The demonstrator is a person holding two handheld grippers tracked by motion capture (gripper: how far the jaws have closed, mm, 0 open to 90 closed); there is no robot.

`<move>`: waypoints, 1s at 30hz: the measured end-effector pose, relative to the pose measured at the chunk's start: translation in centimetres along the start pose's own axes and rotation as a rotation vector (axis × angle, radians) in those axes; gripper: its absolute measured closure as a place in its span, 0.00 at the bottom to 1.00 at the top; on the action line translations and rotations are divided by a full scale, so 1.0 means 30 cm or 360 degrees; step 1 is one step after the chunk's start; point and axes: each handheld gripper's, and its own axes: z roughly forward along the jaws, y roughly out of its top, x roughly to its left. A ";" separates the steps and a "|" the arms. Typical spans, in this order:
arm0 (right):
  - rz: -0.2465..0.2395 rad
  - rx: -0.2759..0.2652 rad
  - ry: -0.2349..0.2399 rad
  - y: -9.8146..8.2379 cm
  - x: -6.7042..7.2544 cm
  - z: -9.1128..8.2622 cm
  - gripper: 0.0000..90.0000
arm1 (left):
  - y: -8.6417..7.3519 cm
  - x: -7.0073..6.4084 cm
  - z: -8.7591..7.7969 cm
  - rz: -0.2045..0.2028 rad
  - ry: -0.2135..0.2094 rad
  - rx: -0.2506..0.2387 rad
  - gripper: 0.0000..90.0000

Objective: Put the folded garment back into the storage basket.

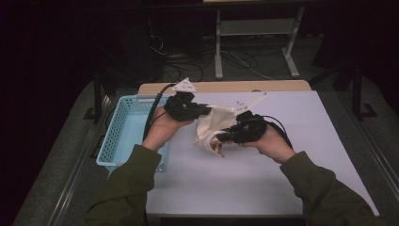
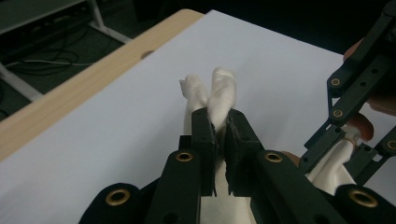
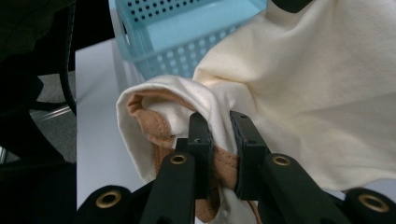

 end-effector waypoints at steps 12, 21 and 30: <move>-0.0119 -0.0036 0.0043 0.265 0.038 0.137 0.91 | -0.047 0.166 -0.262 -0.0096 0.0193 -0.0130 0.92; -0.0189 -0.0024 0.0085 0.425 0.078 0.297 0.91 | -0.126 0.269 -0.409 -0.0181 0.0323 -0.0182 0.92; -0.0267 0.0055 0.0096 0.506 0.120 0.479 0.91 | -0.261 0.360 -0.476 -0.0305 0.0397 -0.0200 0.92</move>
